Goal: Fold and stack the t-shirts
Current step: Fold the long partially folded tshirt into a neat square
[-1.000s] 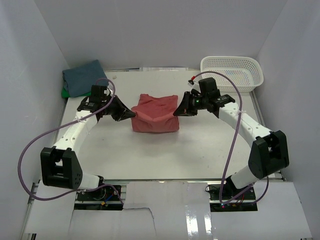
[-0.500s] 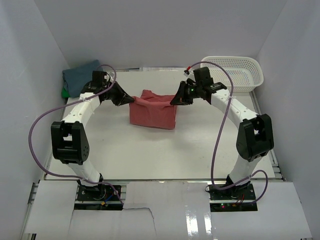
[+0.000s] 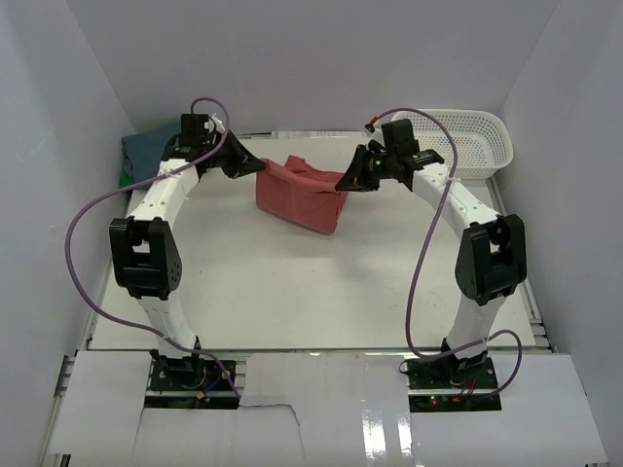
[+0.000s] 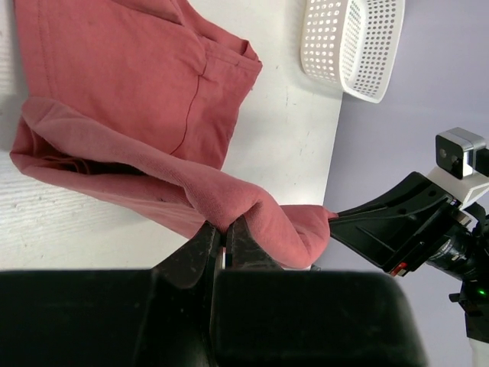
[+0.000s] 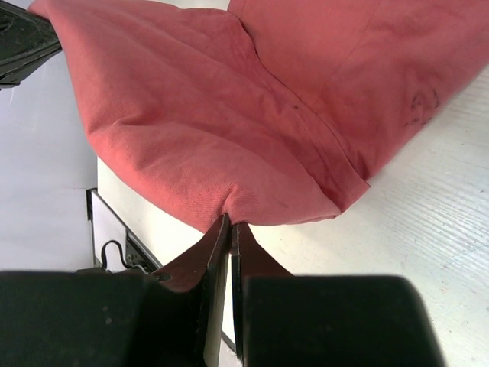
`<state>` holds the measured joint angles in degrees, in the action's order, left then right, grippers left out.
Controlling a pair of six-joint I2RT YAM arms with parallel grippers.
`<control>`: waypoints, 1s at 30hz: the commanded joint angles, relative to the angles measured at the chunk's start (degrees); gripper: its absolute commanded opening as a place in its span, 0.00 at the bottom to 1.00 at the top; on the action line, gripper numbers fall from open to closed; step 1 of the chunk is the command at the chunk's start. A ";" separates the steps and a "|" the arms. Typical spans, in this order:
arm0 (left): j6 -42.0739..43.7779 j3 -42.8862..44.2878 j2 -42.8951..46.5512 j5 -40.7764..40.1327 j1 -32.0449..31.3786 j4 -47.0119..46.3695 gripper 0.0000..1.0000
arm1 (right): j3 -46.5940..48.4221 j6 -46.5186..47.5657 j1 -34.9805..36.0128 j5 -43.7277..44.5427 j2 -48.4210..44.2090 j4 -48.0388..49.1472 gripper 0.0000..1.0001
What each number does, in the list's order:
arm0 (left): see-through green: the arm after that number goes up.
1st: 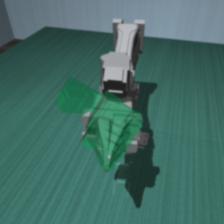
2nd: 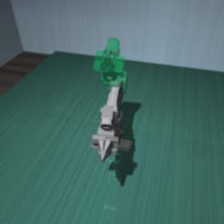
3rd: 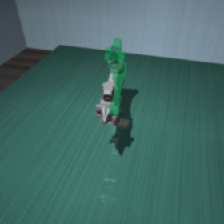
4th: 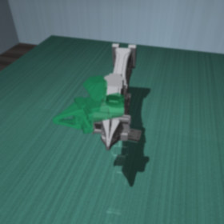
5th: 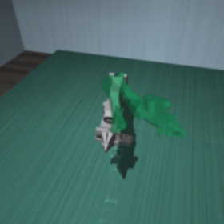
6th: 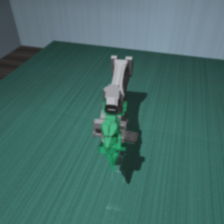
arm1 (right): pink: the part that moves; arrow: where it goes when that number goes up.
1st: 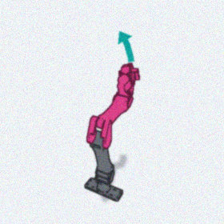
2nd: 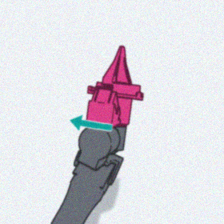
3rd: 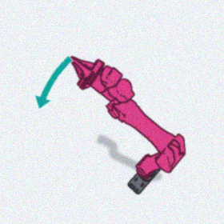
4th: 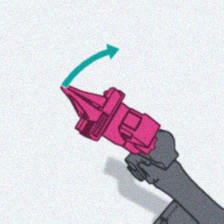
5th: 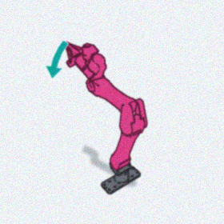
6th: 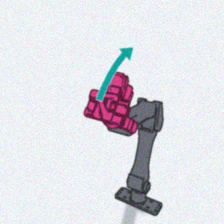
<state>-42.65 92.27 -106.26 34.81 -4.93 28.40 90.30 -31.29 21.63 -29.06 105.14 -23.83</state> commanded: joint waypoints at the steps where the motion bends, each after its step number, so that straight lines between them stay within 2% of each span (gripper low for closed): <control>1: 0.64 5.19 -1.13 2.28 -0.43 -2.12 0.00 | 3.56 0.26 -1.23 0.67 -0.03 0.63 0.08; 16: -1.82 11.09 -16.96 3.25 -3.77 -14.77 0.00 | 10.33 0.88 -4.57 1.90 9.89 2.65 0.08; 23: -3.31 14.16 -22.32 1.41 -4.39 -19.61 0.00 | 19.38 0.09 -6.42 0.76 19.04 3.62 0.08; 30: -3.31 18.21 -25.31 -2.19 -4.47 -19.53 0.00 | 27.37 -0.61 -9.32 -2.40 27.74 6.87 0.08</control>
<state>-45.93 107.92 -132.73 34.68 -9.19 10.87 113.65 -31.42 13.72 -29.08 131.04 -21.19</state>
